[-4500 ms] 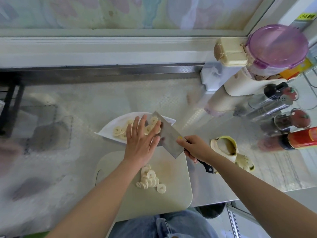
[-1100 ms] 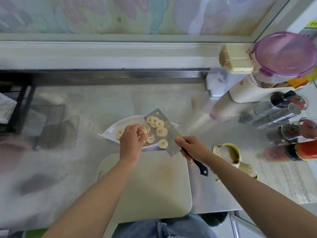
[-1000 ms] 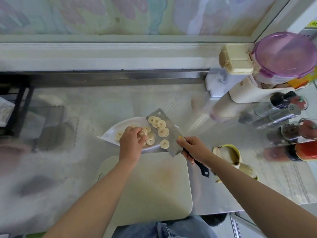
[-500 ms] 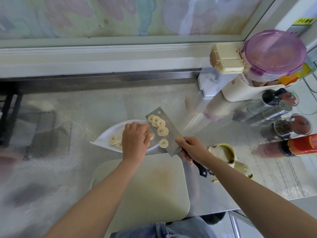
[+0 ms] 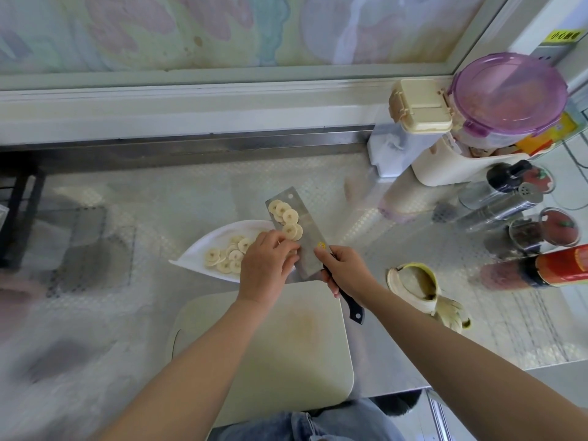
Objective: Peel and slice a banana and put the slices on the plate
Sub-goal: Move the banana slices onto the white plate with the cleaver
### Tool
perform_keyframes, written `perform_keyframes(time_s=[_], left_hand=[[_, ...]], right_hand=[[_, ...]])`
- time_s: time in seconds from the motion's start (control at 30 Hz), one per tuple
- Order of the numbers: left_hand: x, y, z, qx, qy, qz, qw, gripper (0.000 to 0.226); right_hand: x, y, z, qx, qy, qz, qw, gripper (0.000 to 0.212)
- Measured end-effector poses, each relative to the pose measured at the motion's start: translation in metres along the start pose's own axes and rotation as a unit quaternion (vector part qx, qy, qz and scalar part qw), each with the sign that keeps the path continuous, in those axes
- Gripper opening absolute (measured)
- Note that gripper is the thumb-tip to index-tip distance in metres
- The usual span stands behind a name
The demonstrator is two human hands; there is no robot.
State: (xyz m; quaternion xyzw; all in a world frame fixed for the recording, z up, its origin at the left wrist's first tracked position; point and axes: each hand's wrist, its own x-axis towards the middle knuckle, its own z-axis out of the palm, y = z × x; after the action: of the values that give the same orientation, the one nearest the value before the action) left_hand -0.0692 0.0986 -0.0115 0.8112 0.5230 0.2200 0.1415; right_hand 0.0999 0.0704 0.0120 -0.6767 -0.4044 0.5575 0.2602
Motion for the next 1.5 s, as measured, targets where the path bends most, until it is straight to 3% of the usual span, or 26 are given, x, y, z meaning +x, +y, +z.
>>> perform_keyframes(time_s=[0.23,0.33,0.43,0.53,0.73,0.97,1.07,1.2,1.5], left_hand=[[-0.005,-0.014,-0.001,0.027,0.006,-0.028,0.999,0.024],[0.002,-0.007,-0.001,0.021,0.017,0.043,0.999,0.032],[0.010,0.002,0.002,0.081,-0.016,0.148,0.986,0.044],[0.007,-0.002,0.008,0.112,-0.028,0.194,0.974,0.046],[-0.013,-0.026,0.007,0.139,-0.083,0.151,0.975,0.060],[-0.012,-0.018,0.000,0.076,-0.056,0.092,0.991,0.020],[-0.003,-0.011,-0.002,0.060,-0.045,0.064,0.995,0.033],[0.002,-0.013,0.008,0.056,-0.106,0.080,0.990,0.053],[-0.016,-0.030,0.011,0.097,-0.120,0.074,0.985,0.043]], right_hand=[[-0.008,0.004,-0.007,-0.023,0.033,0.007,0.999,0.043],[-0.011,0.004,-0.008,-0.016,0.040,0.008,0.999,0.043],[-0.012,0.004,-0.007,-0.019,0.032,0.009,0.999,0.043],[-0.013,0.004,-0.006,-0.020,0.033,0.013,0.999,0.043],[-0.016,0.006,-0.012,-0.020,0.052,0.016,0.998,0.045],[-0.024,0.016,-0.017,-0.025,0.037,0.025,0.999,0.042],[-0.027,0.022,-0.021,-0.029,0.034,0.022,0.999,0.042],[-0.031,0.025,-0.023,-0.054,0.021,0.010,0.998,0.042],[-0.033,0.027,-0.025,-0.047,0.044,0.005,0.998,0.043]])
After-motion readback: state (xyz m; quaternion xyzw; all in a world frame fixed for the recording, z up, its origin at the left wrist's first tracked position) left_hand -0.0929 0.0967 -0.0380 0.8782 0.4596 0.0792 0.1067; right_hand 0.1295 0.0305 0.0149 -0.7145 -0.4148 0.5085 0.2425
